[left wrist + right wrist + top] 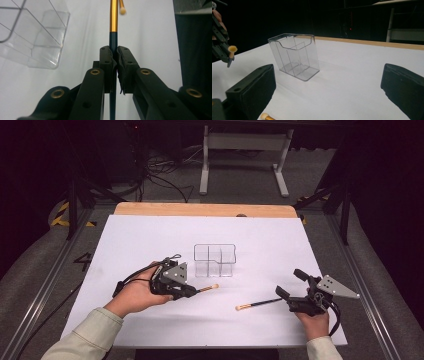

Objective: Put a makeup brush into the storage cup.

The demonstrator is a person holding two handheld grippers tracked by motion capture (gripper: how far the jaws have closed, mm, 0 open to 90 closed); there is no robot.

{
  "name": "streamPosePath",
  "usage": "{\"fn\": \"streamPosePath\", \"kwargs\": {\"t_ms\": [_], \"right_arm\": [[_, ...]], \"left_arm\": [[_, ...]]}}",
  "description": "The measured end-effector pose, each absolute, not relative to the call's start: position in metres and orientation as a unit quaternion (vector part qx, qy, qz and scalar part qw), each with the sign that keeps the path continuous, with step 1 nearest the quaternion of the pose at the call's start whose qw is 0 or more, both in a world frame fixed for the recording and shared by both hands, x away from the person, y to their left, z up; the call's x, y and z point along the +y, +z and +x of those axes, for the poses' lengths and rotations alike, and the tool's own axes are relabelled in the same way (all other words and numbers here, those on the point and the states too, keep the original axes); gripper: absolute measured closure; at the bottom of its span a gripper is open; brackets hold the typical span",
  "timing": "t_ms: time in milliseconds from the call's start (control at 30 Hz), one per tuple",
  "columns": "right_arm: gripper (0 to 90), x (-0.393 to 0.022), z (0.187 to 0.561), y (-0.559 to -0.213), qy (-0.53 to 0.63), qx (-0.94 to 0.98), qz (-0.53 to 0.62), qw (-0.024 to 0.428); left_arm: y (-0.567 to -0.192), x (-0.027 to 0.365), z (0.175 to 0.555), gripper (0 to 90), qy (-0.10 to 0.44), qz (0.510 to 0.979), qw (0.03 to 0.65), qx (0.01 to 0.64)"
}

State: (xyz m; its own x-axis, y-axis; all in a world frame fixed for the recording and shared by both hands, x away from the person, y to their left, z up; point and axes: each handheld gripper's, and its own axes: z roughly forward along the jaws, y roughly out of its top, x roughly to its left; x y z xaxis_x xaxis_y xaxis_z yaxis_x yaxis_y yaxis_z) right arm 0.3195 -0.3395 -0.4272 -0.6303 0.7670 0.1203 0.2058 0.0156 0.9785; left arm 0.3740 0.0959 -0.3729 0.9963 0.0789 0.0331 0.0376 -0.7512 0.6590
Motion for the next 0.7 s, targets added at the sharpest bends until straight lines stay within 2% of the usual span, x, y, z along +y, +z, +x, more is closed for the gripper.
{"fn": "streamPosePath", "kwargs": {"t_ms": [700], "right_arm": [[0.6, -0.34, 0.319, -0.427, 0.602, 0.674, 0.359, 0.234]], "left_arm": [[-0.36, 0.1, 0.381, 82.6, 0.03, 0.863, 0.499, 0.076]]}}
